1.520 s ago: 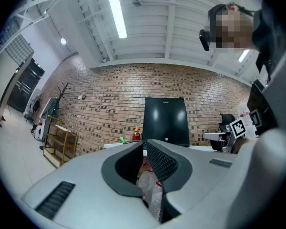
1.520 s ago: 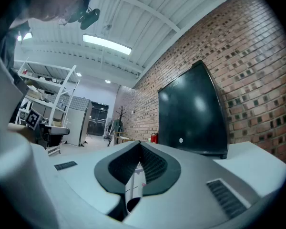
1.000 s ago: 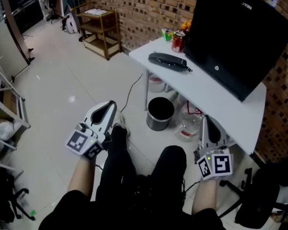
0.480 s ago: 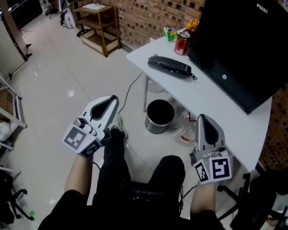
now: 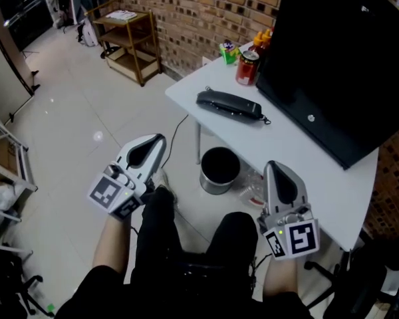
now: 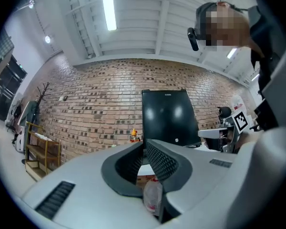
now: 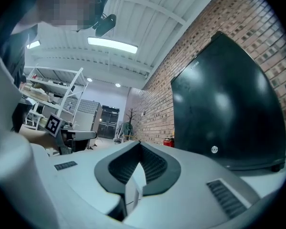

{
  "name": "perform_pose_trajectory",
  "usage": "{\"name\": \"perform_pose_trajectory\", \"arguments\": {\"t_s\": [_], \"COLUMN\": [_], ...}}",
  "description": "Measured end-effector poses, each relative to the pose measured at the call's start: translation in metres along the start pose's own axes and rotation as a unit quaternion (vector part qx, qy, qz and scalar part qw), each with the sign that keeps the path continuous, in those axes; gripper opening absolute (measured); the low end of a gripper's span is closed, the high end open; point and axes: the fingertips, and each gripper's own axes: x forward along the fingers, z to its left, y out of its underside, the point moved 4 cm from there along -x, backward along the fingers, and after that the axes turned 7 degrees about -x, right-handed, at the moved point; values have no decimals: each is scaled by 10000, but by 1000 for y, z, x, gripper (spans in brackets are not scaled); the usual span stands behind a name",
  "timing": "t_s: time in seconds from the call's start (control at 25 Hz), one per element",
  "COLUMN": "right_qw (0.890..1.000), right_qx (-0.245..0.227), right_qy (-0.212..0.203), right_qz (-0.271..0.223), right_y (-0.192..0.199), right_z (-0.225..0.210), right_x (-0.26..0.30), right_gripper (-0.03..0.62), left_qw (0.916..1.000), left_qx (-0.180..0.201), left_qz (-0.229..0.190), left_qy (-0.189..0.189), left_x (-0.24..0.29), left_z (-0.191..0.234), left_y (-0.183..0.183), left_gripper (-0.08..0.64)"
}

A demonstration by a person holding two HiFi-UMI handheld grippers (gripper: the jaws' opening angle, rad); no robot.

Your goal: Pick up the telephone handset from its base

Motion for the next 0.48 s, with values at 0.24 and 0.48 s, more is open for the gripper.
{"name": "perform_pose_trajectory", "arguments": {"t_s": [0.24, 0.48], "right_qw": [10000, 9996], "right_qx": [70, 185], "right_qy": [55, 212], "right_qz": [30, -33], "right_y": [-2, -1], "right_z": [-8, -18], "right_x": [10, 18], "right_gripper": [9, 9], "left_qw": [9993, 9953], "left_qx": [-86, 92], "left_qz": [-18, 346], "left_qy": [354, 902], "left_x": [33, 67], "left_z": [11, 16], "left_y": [0, 3], "left_gripper": [29, 29]}}
